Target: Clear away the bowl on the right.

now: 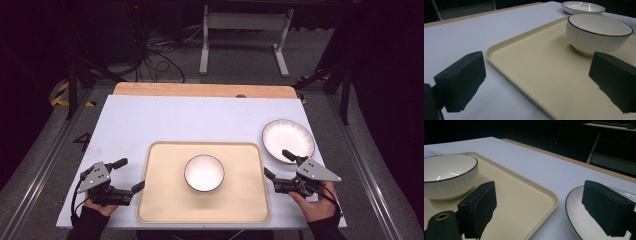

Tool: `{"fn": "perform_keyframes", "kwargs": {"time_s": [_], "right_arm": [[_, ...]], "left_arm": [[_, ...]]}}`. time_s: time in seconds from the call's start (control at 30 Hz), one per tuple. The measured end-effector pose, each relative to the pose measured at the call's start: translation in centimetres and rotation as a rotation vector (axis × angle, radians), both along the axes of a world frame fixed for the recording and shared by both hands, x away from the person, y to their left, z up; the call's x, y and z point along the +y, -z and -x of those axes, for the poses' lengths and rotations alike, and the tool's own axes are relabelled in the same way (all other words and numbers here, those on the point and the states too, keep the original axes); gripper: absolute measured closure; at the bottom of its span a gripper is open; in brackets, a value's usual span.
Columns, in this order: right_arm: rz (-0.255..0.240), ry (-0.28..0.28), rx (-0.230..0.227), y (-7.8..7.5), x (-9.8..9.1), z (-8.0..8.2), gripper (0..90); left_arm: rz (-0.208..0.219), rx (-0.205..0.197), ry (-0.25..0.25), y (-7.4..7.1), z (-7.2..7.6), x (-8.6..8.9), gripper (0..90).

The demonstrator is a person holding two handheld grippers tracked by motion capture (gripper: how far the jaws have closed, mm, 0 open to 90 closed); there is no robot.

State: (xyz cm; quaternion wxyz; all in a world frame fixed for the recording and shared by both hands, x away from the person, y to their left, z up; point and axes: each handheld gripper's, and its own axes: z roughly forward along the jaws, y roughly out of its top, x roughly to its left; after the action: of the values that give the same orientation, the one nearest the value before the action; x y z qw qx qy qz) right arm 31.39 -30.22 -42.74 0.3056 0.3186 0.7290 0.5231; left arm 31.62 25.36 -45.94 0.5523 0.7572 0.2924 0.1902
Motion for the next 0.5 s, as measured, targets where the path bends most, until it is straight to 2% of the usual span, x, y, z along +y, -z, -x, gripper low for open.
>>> {"fn": "perform_keyframes", "kwargs": {"time_s": [0.23,0.3,0.5], "right_arm": [[0.006,0.017,0.038,1.5,-0.6,0.1,12.8],[0.014,0.020,0.037,1.7,-0.8,0.2,12.9],[-0.009,0.030,0.060,2.1,-1.3,0.3,13.4]], "left_arm": [[-0.001,0.001,-0.001,0.0,0.0,0.0,1.7],[0.000,0.001,0.000,0.0,0.0,0.0,1.7],[0.000,0.001,0.003,0.0,0.0,0.0,1.6]]}}
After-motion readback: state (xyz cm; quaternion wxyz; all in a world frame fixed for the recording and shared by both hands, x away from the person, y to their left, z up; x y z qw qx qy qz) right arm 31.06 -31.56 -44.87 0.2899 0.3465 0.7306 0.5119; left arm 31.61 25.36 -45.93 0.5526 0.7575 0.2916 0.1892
